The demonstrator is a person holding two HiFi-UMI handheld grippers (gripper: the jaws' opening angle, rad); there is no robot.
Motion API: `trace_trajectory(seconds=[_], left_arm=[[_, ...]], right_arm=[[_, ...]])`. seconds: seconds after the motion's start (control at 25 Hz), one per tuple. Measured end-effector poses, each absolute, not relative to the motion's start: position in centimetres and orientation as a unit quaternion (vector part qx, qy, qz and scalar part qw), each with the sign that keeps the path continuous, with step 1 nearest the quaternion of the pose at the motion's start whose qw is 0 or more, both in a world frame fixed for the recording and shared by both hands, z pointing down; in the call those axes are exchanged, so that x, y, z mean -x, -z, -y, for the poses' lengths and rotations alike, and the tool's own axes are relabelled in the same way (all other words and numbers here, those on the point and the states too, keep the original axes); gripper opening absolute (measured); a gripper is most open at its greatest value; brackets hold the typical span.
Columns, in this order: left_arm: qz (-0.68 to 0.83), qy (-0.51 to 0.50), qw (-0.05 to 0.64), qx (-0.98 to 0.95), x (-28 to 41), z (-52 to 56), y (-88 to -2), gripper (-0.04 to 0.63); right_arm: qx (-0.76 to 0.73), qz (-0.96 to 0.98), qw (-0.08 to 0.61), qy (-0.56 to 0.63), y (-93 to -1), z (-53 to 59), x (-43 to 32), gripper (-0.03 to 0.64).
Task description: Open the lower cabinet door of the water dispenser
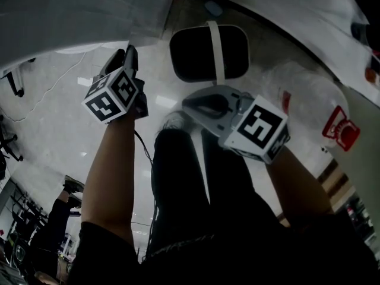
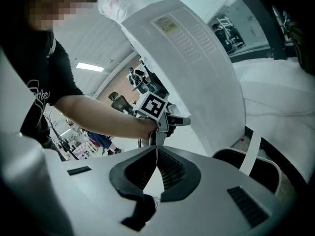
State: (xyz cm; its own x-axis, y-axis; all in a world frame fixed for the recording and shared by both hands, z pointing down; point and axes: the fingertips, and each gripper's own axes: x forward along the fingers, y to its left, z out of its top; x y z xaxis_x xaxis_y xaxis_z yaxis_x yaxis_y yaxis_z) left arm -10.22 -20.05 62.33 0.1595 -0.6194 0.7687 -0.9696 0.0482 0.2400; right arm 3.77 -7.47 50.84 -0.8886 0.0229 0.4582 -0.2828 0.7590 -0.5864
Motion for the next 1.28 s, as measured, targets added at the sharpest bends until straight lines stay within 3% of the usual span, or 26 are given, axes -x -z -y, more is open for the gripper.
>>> trace_trajectory(seconds=[1.28], left_arm=[[0.613,-0.271,0.359,-0.65,16.8,11.5,-62.5,0.074]], right_arm=[[-0.018,0.914,0.267,-0.304,-50.7,2.0,0.1,0.015]])
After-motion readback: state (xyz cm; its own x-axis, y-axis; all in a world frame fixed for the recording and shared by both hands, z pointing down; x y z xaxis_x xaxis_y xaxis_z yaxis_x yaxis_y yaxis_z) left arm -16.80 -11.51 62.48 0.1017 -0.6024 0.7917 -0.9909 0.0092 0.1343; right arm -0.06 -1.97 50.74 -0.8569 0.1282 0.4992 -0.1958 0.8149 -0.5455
